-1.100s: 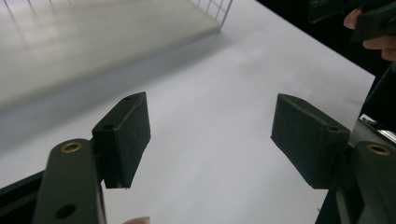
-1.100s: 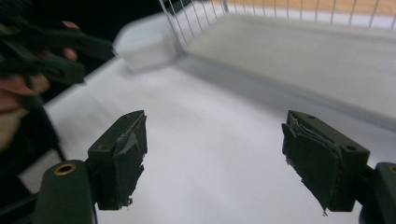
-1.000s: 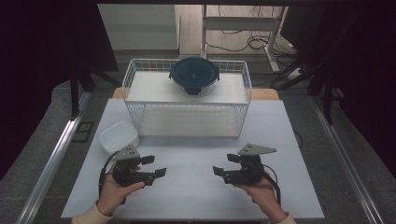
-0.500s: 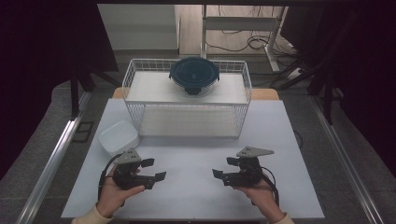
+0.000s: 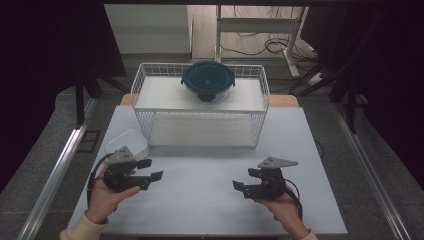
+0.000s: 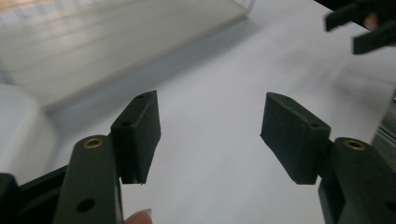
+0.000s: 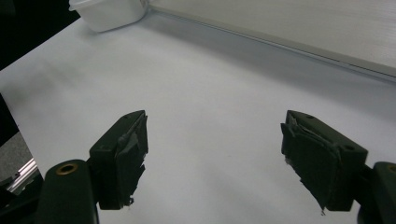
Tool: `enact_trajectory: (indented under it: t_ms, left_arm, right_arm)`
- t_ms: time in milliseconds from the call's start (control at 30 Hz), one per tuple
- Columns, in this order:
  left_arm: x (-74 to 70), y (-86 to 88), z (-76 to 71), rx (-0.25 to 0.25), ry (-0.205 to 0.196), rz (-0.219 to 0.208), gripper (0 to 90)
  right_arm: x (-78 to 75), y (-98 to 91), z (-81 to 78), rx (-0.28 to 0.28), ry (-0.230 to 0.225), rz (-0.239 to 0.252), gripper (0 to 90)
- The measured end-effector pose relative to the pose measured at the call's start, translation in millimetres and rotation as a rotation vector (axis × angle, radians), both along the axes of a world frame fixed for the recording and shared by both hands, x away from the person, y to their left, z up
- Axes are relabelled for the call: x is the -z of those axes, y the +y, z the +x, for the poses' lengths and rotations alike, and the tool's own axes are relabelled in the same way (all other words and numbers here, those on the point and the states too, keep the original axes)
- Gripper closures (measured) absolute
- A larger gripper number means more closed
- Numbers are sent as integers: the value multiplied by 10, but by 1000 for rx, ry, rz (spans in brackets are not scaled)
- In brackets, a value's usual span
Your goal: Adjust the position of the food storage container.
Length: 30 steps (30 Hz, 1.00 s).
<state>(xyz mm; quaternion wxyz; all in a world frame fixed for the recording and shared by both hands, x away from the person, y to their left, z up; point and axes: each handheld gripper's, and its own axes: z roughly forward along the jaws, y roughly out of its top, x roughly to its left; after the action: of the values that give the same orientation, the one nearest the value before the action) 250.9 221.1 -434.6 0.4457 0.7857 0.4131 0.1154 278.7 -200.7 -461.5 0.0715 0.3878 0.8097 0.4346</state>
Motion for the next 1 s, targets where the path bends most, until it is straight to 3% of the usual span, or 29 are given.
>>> enact_trajectory:
  t_ms: [167, 233, 367, 533, 600, 700, 800, 900, 1000]
  left_arm:
    - [-110, 305, 182, -58, 4, 31, 391]
    - [-152, 494, 344, -105, 15, 34, 408]
    - [-160, 646, 507, -144, 46, 19, 414]
    - [-134, 803, 718, -173, 64, 31, 429]
    - [-112, 840, 808, -189, 70, 61, 451]
    - [-81, 902, 958, -242, 96, 98, 536]
    - [-42, 990, 1131, -270, 127, 135, 684]
    - [37, 1112, 1301, -293, 178, 118, 824]
    - [174, 1203, 1458, -325, 226, 183, 892]
  right_arm:
    - [1, -18, 12, 9, 8, -4, 230]
    - [3, -17, 19, 13, 12, -5, 230]
    - [16, -15, 28, 13, 17, -11, 230]
    - [37, -22, 45, 19, 24, -22, 230]
    - [45, -28, 55, 22, 26, -24, 230]
    - [55, -29, 60, 24, 33, -27, 230]
    - [63, -26, 63, 25, 34, -33, 231]
    - [72, -27, 69, 28, 39, -35, 231]
    - [80, -34, 75, 33, 44, -35, 231]
